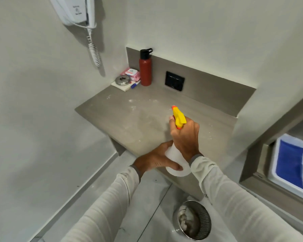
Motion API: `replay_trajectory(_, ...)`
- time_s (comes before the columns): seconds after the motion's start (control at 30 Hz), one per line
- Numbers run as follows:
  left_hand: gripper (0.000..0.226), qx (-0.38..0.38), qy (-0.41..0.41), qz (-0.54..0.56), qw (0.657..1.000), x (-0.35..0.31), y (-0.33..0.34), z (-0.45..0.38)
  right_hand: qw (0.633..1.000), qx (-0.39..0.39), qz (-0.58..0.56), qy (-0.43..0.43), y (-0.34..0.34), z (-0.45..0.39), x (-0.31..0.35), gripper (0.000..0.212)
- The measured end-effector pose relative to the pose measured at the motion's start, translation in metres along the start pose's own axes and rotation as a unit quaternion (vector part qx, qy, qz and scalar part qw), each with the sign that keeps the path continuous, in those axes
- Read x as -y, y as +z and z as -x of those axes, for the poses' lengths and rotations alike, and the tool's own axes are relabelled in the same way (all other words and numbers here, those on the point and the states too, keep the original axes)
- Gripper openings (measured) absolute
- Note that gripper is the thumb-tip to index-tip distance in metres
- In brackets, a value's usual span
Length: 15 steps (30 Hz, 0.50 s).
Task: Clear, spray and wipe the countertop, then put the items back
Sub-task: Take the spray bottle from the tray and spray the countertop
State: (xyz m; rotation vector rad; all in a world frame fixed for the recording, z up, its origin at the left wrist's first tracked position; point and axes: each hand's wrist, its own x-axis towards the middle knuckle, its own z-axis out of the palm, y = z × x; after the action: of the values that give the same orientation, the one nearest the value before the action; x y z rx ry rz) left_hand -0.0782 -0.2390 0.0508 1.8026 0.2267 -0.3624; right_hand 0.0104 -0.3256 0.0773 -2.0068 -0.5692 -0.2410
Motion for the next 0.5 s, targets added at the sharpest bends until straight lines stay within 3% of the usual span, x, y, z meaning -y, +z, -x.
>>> replay_trajectory(0.1, 0.066, 0.012, 0.000, 0.008, 1.000, -0.011, 0.027, -0.011, 1.000, 0.009, 0.014, 0.009, -0.030, -0.002, -0.014, 0.048)
replay_trajectory(0.2, 0.075, 0.005, 0.015, 0.004, 1.000, -0.027, 0.067, -0.028, 1.000, 0.006, -0.009, 0.005, -0.069, -0.002, -0.042, 0.038)
replay_trajectory(0.33, 0.086, -0.042, 0.046, -0.017, 0.998, -0.052, 0.133, -0.063, 1.000, -0.013, -0.007, 0.026, -0.138, 0.011, -0.094, 0.036)
replay_trajectory(0.5, 0.083, -0.108, 0.093, -0.019, 0.990, -0.080, 0.232, -0.126, 0.993, -0.057, -0.031, 0.096, -0.236, 0.018, -0.160, 0.029)
